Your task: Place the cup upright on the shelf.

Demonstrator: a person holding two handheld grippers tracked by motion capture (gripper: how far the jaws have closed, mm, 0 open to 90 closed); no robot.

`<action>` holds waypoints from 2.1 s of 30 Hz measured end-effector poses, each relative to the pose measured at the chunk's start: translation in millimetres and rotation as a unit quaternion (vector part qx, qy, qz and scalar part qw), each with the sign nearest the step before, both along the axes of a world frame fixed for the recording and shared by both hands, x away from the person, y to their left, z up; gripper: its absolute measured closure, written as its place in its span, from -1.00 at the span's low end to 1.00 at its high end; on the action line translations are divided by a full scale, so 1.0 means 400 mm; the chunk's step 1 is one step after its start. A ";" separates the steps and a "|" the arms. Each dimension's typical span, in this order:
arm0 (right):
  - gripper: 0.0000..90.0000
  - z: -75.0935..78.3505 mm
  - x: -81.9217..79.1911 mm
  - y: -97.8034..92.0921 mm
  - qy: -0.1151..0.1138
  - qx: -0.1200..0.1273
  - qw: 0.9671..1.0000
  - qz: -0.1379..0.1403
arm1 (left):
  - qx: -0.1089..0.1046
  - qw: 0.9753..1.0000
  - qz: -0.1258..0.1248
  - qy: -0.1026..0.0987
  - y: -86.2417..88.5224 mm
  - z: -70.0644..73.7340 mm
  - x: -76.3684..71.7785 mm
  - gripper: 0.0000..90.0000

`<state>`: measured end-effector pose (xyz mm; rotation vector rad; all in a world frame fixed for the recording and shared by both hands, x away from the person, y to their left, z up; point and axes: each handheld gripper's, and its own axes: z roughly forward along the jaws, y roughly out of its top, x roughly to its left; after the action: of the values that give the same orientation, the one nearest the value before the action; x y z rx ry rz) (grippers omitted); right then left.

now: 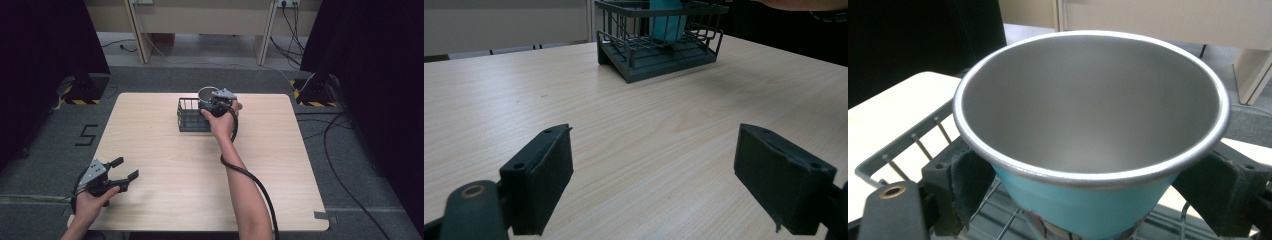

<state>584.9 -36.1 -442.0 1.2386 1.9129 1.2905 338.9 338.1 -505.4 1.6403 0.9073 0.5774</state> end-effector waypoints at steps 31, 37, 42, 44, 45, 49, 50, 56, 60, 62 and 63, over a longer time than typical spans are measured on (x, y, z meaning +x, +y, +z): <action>-0.66 0.016 -0.084 -0.049 0.015 -0.004 1.000 0.011 | 0.004 1.000 0.002 -0.001 -0.002 0.001 0.001 -0.66; -0.66 0.032 -0.110 -0.071 0.004 0.003 1.000 0.020 | 0.006 1.000 0.001 0.000 -0.003 0.001 0.001 -0.66; -0.66 0.040 -0.128 -0.083 -0.001 0.007 1.000 0.024 | 0.006 1.000 0.001 0.000 -0.004 0.000 0.001 -0.66; -0.66 0.042 -0.137 -0.090 -0.002 0.009 1.000 0.025 | 0.006 1.000 0.001 -0.001 -0.005 0.000 0.001 -0.66; -0.66 0.042 -0.141 -0.094 -0.005 0.009 1.000 0.027 | 0.006 1.000 0.001 -0.001 -0.005 0.000 0.000 -0.66; -0.66 0.037 -0.163 -0.112 -0.006 0.016 0.999 0.027 | 0.007 1.000 0.000 0.000 -0.006 0.000 0.000 -0.66; -0.66 0.037 -0.163 -0.112 -0.006 0.016 0.999 0.027 | 0.007 1.000 0.000 0.000 -0.006 0.000 0.000 -0.66; -0.65 0.025 -0.185 -0.144 -0.003 0.020 1.000 0.023 | 0.008 1.000 0.001 0.000 -0.007 0.000 0.000 -0.66; -0.65 0.023 -0.195 -0.154 -0.001 0.022 1.000 0.021 | 0.009 1.000 0.001 0.001 -0.006 0.000 0.000 -0.66; -0.65 0.021 -0.203 -0.160 0.001 0.023 1.000 0.021 | 0.009 1.000 0.001 0.001 -0.006 0.000 0.000 -0.66; -0.65 0.020 -0.206 -0.163 0.000 0.023 1.000 0.022 | 0.009 1.000 0.001 0.000 -0.006 0.000 0.000 -0.66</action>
<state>502.6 -101.3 -434.2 1.2266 1.9306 1.3626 338.9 335.6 -505.2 1.6564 0.9066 0.5877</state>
